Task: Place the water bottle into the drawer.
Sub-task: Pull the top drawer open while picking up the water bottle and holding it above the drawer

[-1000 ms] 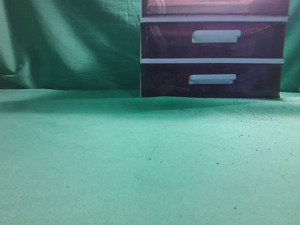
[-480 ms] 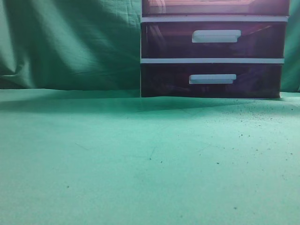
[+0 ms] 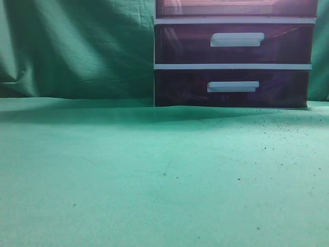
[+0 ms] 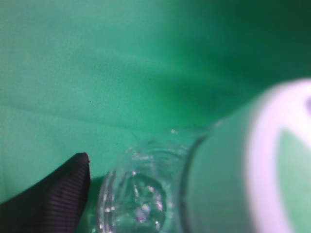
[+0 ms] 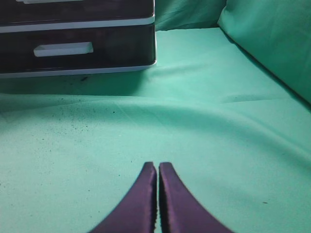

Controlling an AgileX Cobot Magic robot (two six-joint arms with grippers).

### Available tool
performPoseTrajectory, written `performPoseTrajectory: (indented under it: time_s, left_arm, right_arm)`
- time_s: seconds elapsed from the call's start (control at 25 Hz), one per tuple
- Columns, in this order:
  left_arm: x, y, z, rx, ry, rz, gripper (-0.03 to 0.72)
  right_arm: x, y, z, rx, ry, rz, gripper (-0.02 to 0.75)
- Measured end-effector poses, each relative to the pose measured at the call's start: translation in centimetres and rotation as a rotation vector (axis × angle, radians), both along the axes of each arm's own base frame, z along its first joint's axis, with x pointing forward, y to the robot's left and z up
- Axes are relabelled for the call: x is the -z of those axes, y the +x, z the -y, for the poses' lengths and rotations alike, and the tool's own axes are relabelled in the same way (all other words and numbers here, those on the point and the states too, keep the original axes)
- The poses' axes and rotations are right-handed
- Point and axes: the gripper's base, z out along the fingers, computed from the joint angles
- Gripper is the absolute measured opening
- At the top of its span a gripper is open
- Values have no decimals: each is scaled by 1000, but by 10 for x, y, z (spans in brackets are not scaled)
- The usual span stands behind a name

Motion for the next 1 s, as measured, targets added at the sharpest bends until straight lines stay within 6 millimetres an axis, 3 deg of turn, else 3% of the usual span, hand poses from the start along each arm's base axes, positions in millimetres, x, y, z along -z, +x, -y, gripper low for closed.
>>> performPoseTrajectory:
  time_s: [0.08,0.2,0.32,0.48,0.64,0.8,1.0]
  left_arm:
    - [0,2,0,-1,-3,-2,543]
    - [0,2,0,-2,-1,3,398]
    - [-1,3,0,0,3,6,300]
    - [-7,2,2,25,-12,-7,307]
    - [-40,4,11,144,-23,-3,307]
    - [-85,4,35,284,-17,63,307]
    - [-131,-17,69,448,45,175,307]
  right_arm:
    - [0,0,0,0,0,0,0]
    - [0,0,0,0,0,0,0]
    - [0,0,0,0,0,0,0]
    - [0,0,0,0,0,0,0]
    - [0,0,0,0,0,0,0]
    - [0,0,0,0,0,0,0]
    - [-1,0,0,-1,-2,8,0]
